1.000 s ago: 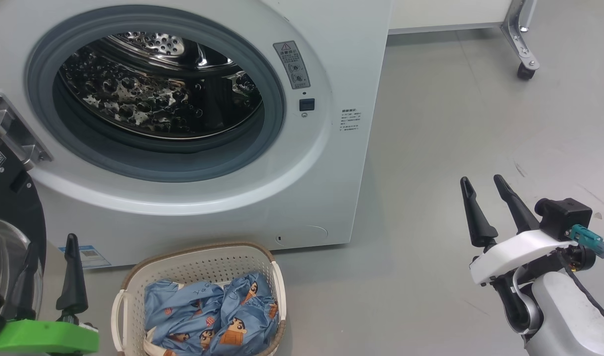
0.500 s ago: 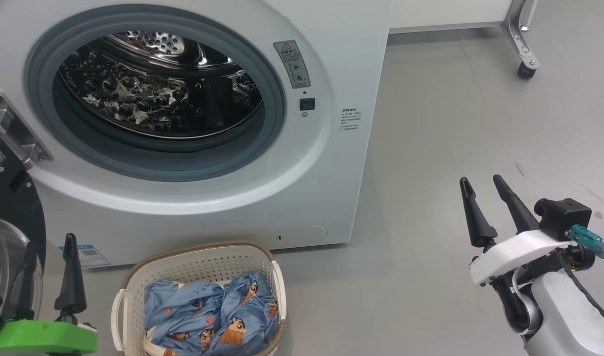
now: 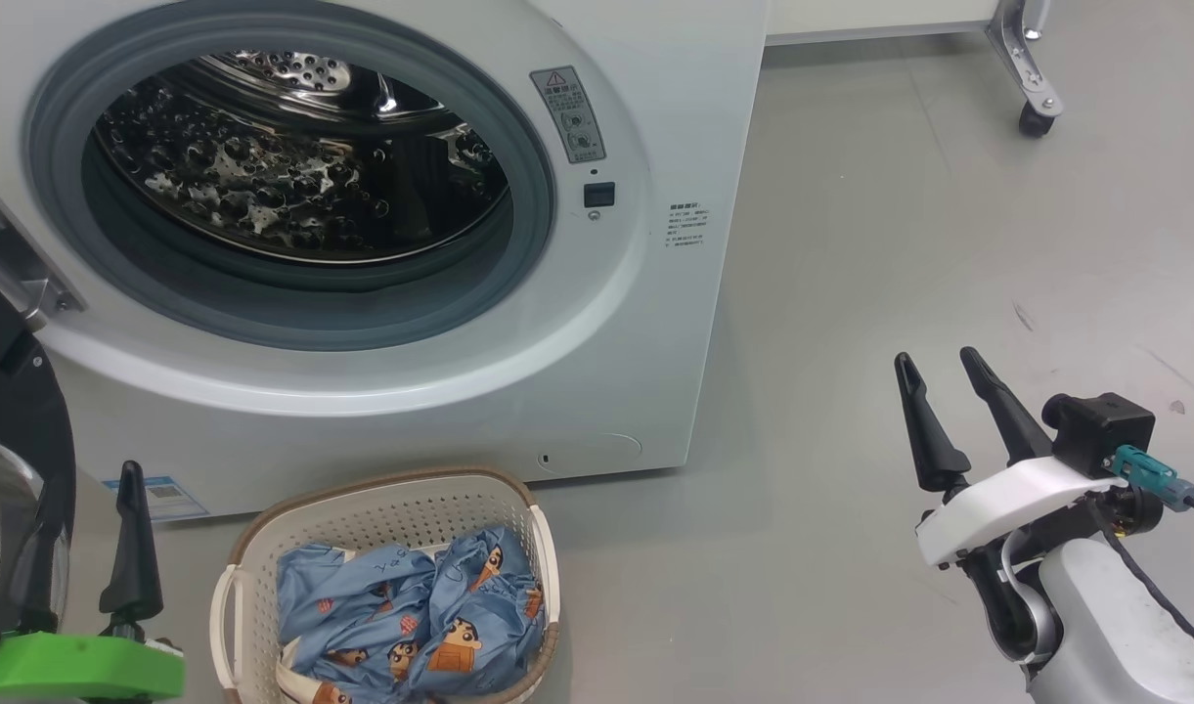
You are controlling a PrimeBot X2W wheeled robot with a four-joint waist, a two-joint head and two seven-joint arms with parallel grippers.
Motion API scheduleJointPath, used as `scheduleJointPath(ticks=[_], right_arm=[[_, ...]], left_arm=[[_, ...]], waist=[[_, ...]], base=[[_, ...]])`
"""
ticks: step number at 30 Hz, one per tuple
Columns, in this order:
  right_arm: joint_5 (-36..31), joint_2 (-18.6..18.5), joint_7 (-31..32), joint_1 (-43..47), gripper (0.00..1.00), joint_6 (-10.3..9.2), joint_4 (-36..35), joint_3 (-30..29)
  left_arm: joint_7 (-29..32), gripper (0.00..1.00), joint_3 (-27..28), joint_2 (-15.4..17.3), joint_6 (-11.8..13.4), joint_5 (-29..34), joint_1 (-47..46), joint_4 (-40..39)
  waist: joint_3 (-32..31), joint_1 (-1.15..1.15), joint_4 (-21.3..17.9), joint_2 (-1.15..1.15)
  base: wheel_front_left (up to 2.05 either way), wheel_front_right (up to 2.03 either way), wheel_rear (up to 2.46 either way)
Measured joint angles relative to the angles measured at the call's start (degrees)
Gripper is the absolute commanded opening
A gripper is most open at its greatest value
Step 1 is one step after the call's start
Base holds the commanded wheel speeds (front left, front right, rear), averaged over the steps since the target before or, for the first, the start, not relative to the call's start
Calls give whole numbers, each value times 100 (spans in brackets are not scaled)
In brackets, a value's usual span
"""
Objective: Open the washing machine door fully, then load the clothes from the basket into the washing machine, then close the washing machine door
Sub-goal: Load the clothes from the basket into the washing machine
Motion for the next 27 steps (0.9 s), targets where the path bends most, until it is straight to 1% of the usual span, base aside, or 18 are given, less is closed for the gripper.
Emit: scheduleJointPath(ticks=[23,27], right_arm=[[-64,164,0,-181,100,-4,-138,12],[-74,226,0,-282,100,-7,-188,8]], left_arm=[[1,100,92,93,1,68,-135,-93],[1,100,112,197,1,68,-236,-107]], waist=[[807,0,-295,0],[994,0,-349,0]], base=[[0,0,0],[0,0,0]])
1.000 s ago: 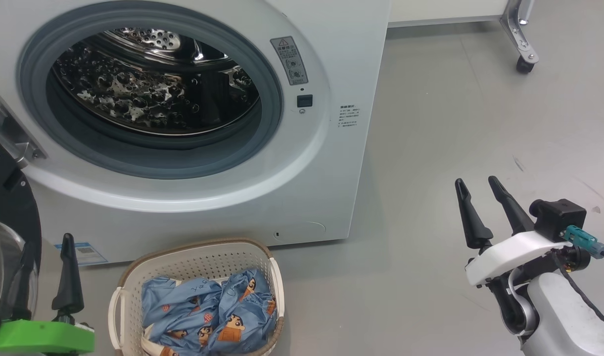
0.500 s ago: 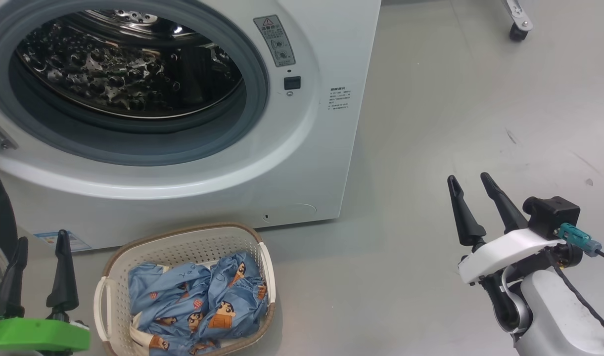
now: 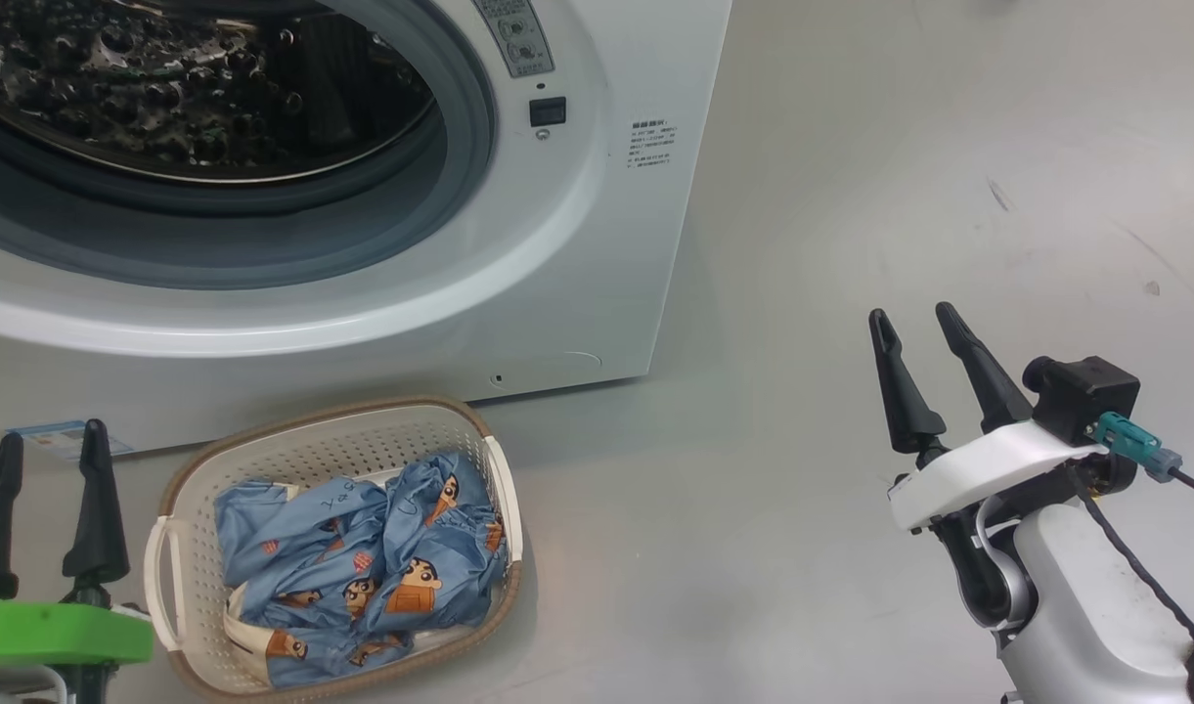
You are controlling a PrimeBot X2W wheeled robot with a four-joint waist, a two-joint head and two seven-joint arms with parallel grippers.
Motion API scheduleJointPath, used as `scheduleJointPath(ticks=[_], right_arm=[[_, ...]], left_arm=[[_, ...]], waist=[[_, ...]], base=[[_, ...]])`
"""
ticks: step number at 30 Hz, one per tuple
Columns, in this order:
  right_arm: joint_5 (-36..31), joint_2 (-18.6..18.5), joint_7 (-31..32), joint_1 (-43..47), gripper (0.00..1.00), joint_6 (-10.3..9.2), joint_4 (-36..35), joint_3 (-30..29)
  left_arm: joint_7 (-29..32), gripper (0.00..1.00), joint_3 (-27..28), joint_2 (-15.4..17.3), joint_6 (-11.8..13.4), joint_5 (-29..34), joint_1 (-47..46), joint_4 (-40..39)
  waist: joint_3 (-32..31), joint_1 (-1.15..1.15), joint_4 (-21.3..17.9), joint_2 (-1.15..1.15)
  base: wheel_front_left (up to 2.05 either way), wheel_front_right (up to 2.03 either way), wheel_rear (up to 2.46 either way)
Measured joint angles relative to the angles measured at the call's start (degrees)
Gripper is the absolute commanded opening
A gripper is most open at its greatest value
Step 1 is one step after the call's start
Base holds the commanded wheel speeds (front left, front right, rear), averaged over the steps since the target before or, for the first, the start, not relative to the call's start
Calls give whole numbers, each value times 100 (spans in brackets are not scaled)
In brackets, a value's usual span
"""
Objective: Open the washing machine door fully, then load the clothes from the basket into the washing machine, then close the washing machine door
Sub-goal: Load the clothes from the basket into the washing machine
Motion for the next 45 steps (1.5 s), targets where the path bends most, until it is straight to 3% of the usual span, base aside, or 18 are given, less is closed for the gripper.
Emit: scheduleJointPath(ticks=[20,45], right_arm=[[-202,302,0,-460,100,-11,-153,-2],[-401,662,0,-923,100,-11,-218,66]], left_arm=[[287,100,-155,183,-78,-46,-453,303],[1176,100,-1127,254,-227,-497,-1505,1837]], waist=[[906,0,-337,0],[2105,0,-744,0]], base=[[0,0,0],[0,0,0]])
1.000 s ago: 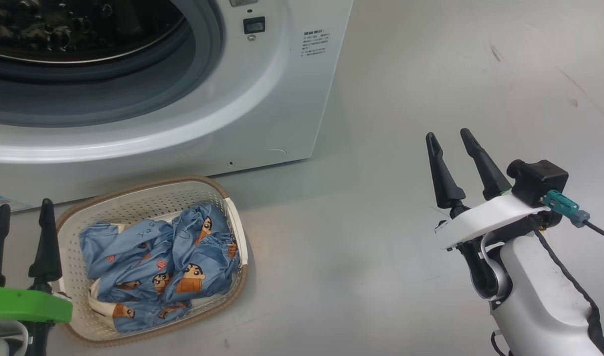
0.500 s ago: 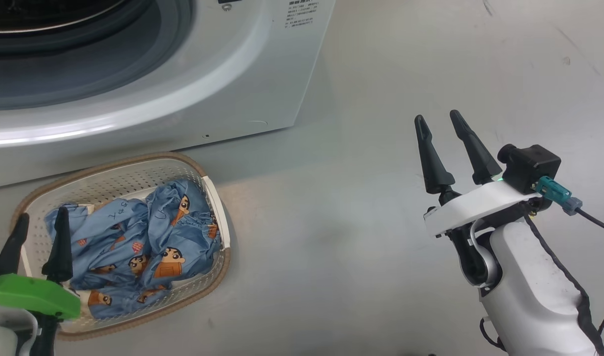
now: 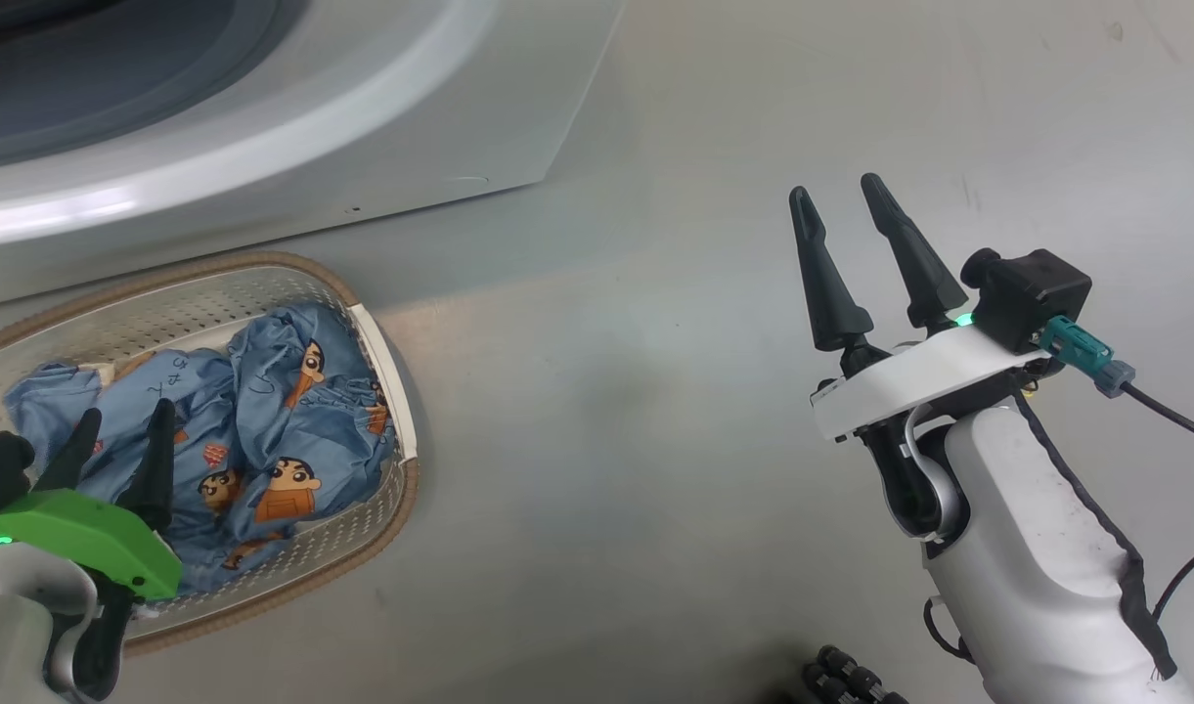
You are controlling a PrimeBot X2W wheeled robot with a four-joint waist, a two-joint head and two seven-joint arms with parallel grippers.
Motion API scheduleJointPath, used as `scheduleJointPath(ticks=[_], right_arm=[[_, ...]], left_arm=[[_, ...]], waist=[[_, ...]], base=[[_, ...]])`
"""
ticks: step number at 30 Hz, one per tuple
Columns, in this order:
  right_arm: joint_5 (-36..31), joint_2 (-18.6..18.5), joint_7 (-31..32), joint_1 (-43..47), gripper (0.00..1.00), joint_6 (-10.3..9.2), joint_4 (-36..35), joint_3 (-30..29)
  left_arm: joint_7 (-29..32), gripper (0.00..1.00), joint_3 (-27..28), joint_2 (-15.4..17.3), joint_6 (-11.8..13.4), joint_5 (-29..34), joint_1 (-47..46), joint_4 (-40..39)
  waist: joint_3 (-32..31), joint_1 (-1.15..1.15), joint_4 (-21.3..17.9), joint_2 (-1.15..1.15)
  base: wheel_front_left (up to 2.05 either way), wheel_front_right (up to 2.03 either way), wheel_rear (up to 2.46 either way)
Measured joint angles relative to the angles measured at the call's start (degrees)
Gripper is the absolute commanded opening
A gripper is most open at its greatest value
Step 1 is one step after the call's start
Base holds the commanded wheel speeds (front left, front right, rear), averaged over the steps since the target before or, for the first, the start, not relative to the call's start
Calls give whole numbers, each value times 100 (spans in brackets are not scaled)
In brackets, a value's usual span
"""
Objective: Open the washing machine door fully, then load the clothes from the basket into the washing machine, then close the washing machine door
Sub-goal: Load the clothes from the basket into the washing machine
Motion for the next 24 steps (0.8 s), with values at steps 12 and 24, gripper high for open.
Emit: scheduleJointPath(ticks=[12,24], right_arm=[[-82,127,0,-240,100,0,-85,30],[-140,178,0,-359,100,1,-87,54]], left_arm=[[293,100,-474,261,0,-309,-508,468],[369,100,-1017,428,0,-494,-918,861]], waist=[[595,0,-233,0],[1024,0,-505,0]], base=[[0,0,0],[0,0,0]])
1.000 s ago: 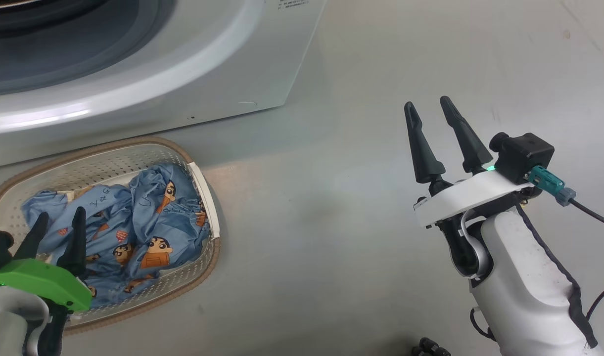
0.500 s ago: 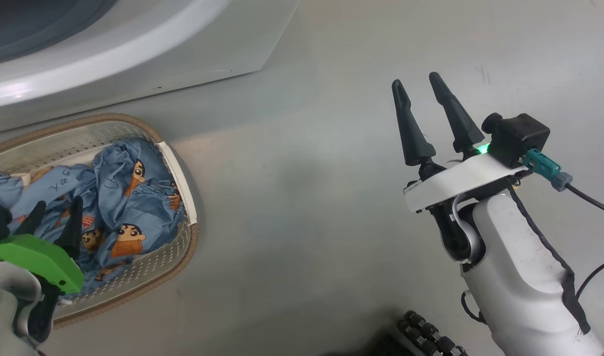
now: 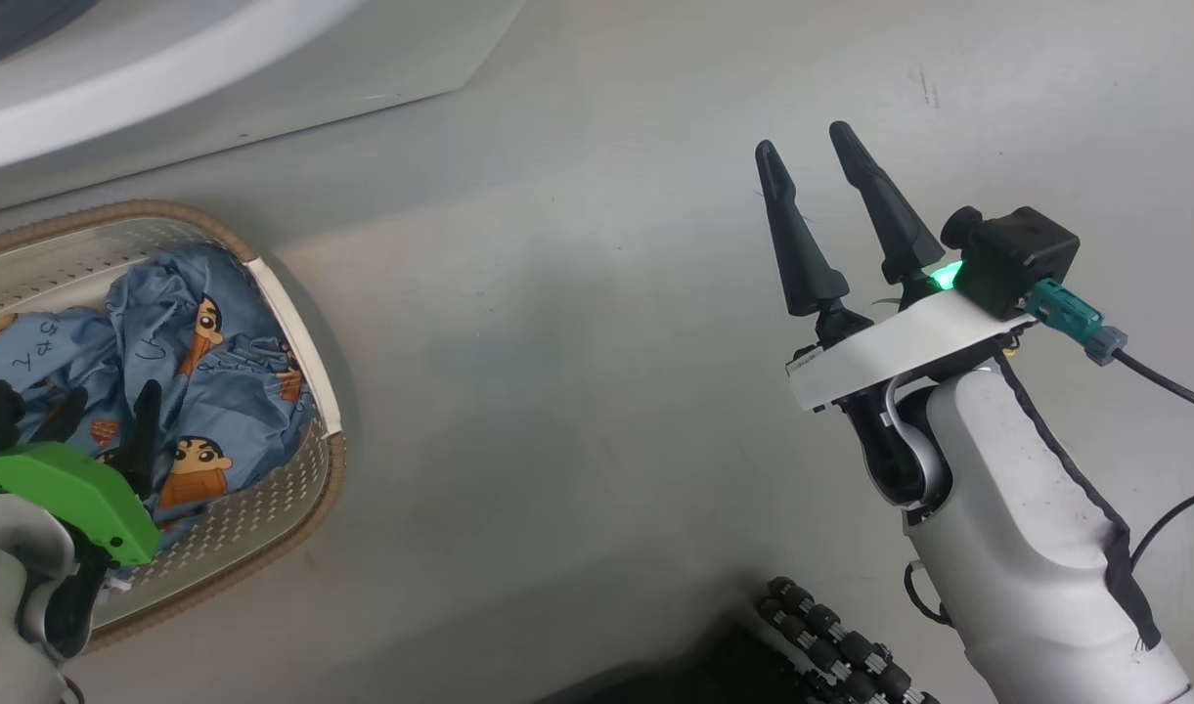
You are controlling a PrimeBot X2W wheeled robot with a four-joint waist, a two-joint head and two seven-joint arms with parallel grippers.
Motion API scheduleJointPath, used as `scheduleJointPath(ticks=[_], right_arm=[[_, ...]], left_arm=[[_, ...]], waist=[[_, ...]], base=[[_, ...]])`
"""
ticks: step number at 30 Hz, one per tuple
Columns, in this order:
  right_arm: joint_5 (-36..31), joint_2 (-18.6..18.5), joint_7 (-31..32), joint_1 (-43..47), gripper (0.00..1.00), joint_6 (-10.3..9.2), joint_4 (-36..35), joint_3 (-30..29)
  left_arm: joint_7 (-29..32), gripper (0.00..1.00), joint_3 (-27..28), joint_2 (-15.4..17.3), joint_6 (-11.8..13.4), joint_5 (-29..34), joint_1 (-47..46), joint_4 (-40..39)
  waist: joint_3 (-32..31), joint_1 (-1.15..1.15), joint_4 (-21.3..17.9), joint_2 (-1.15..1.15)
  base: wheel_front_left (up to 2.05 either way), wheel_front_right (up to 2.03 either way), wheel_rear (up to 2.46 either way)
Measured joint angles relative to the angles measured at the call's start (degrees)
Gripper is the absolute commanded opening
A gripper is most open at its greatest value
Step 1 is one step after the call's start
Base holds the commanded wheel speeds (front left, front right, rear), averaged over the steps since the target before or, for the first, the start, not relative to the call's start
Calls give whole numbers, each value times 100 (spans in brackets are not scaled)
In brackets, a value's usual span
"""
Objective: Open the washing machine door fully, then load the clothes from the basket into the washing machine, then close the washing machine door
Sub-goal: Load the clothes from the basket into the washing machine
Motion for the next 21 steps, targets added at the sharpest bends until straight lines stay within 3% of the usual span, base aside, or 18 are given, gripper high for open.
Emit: scheduleJointPath(ticks=[21], right_arm=[[-5,42,0,-88,100,9,-21,76]], left_arm=[[248,100,-970,97,0,-648,-314,225]], waist=[[271,0,-168,0]], base=[[0,0,0]])
